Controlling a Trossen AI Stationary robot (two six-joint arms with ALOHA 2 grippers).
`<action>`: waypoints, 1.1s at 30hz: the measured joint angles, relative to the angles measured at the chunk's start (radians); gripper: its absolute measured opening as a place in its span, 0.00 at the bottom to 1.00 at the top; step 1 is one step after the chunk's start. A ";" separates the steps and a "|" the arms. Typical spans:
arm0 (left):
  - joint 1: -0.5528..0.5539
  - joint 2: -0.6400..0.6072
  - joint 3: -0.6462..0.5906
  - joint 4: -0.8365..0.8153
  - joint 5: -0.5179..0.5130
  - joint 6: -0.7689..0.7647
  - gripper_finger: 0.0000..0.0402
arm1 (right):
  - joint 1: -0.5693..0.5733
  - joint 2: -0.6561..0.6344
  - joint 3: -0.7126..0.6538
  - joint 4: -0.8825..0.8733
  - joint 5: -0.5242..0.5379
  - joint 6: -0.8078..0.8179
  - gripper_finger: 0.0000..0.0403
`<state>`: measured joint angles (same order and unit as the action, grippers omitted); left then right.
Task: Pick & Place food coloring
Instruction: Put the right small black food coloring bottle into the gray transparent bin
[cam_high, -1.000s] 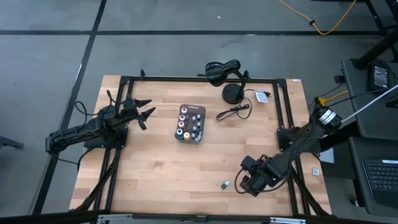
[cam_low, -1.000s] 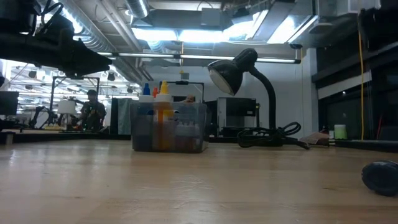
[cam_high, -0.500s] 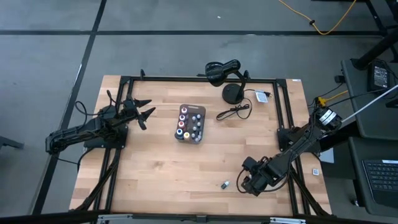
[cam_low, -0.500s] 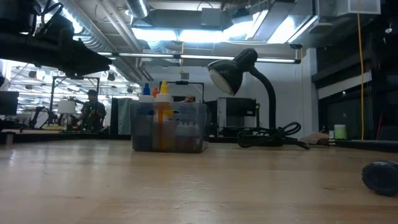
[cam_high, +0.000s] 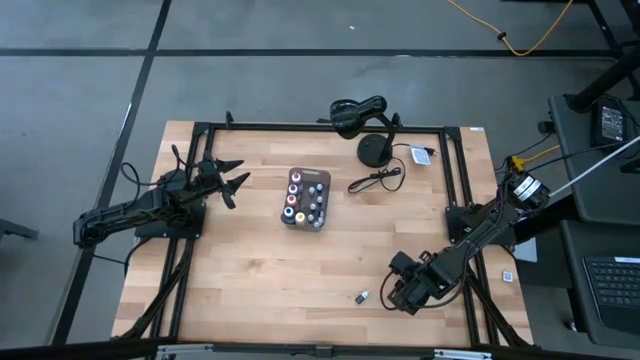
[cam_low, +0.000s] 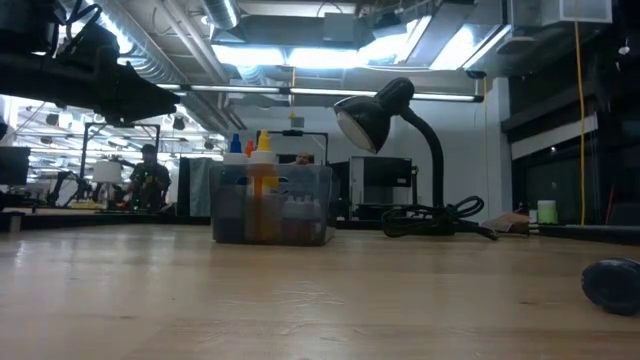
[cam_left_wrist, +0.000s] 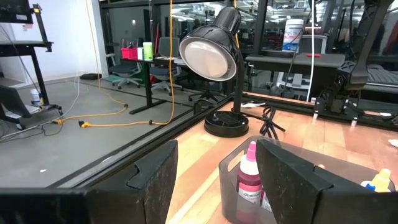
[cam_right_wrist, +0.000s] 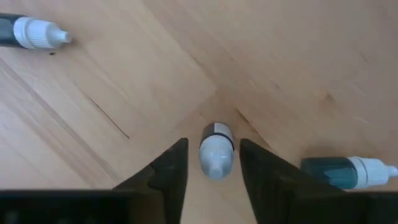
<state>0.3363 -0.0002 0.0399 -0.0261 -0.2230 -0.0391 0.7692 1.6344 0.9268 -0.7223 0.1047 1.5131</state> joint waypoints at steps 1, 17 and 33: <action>0.000 0.000 0.000 0.000 0.000 0.000 0.53 | 0.000 0.000 0.000 0.000 0.000 0.000 0.34; 0.000 0.000 0.000 0.000 0.000 0.000 0.53 | -0.087 0.002 0.239 -0.267 -0.002 -0.381 0.17; 0.000 0.000 0.000 0.000 0.000 0.000 0.53 | -0.420 0.021 0.734 -0.522 -0.046 -0.907 0.16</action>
<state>0.3364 -0.0002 0.0395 -0.0261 -0.2230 -0.0391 0.3494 1.6553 1.6612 -1.2446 0.0584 0.6058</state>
